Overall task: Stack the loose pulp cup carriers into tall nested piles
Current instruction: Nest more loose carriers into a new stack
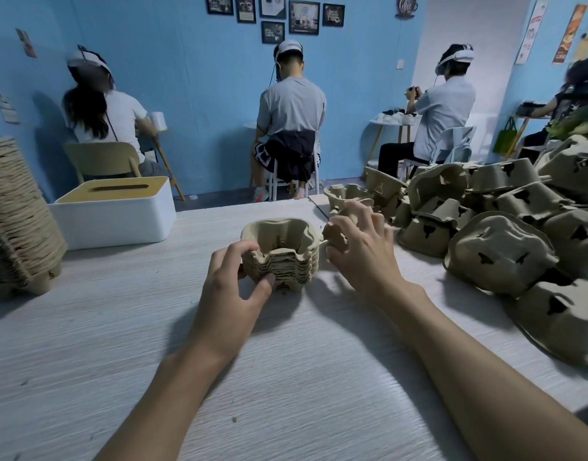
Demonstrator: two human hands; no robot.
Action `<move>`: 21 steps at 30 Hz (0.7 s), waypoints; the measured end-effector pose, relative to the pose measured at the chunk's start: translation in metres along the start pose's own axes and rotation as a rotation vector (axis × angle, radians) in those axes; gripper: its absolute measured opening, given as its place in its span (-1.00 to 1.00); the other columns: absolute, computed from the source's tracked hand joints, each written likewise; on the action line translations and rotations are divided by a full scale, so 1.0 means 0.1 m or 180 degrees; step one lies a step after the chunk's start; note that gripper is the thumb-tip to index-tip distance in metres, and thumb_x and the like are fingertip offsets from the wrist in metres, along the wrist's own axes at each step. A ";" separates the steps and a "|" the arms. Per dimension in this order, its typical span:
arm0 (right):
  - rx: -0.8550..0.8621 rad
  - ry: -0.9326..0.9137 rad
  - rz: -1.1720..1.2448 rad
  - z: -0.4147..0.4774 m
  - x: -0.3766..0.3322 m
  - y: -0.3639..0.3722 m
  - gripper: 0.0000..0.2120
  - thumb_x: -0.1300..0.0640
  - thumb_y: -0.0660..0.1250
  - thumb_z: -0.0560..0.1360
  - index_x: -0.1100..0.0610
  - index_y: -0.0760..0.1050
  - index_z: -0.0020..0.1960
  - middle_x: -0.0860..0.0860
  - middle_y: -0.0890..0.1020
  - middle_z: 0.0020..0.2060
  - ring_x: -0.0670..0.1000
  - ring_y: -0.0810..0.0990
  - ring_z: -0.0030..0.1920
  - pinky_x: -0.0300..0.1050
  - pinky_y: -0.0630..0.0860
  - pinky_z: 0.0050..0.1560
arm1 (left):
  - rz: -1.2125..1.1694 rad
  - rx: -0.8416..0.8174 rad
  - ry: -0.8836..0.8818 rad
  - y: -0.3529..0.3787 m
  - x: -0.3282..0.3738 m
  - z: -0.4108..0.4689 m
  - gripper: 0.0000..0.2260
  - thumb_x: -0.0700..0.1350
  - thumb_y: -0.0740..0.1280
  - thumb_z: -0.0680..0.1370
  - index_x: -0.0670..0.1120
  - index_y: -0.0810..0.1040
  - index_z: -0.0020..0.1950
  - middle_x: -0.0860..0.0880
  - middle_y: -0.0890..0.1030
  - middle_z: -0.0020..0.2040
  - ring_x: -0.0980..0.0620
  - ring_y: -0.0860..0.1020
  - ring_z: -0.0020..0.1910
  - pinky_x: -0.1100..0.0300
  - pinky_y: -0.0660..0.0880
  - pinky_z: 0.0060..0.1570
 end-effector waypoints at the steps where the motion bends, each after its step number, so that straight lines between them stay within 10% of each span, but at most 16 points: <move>1: 0.0039 -0.0016 0.0010 0.01 0.01 -0.01 -0.51 0.03 0.39 0.47 0.02 0.41 0.37 0.01 0.27 0.46 0.13 0.23 0.35 0.13 0.26 0.29 | 0.0001 -0.0003 0.0000 0.00 0.00 0.00 -0.63 -0.16 0.47 0.52 0.18 0.45 0.19 0.03 0.47 0.16 0.27 0.50 0.13 0.34 0.42 0.15; 7: 0.0184 0.0038 0.0057 0.06 0.05 -0.06 -0.47 0.10 0.35 0.52 0.03 0.31 0.47 0.01 0.37 0.41 0.15 0.36 0.27 0.11 0.33 0.20 | 0.0038 0.0010 0.0000 0.00 0.01 0.00 -0.64 -0.15 0.47 0.52 0.13 0.46 0.22 0.02 0.47 0.16 0.30 0.48 0.13 0.27 0.43 0.17; 14: 0.0421 0.0253 0.0859 0.06 0.23 -0.16 -0.90 0.22 0.40 0.51 0.26 0.58 -0.03 0.10 0.49 0.03 0.12 0.53 -0.02 0.07 0.52 0.08 | 0.0071 -0.0008 -0.0006 0.00 0.02 0.00 -0.65 -0.14 0.46 0.52 0.14 0.46 0.22 0.01 0.46 0.18 0.18 0.51 0.12 0.30 0.43 0.17; 21: 0.1142 -0.0020 0.2003 -0.04 -0.06 -0.57 -0.92 0.34 0.40 0.49 0.29 0.58 -0.01 0.11 0.49 0.09 -0.03 0.54 0.00 -0.14 0.56 0.11 | 0.0038 -0.0004 -0.0046 0.00 0.00 0.00 -0.63 -0.17 0.47 0.52 0.10 0.46 0.24 0.01 0.46 0.19 0.16 0.52 0.14 0.29 0.45 0.19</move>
Point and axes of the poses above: each hand's wrist, its own z-axis towards the middle knuckle, its own y-axis out of the palm, x = y × z, the point moved 10 cm from there along z, towards the middle knuckle
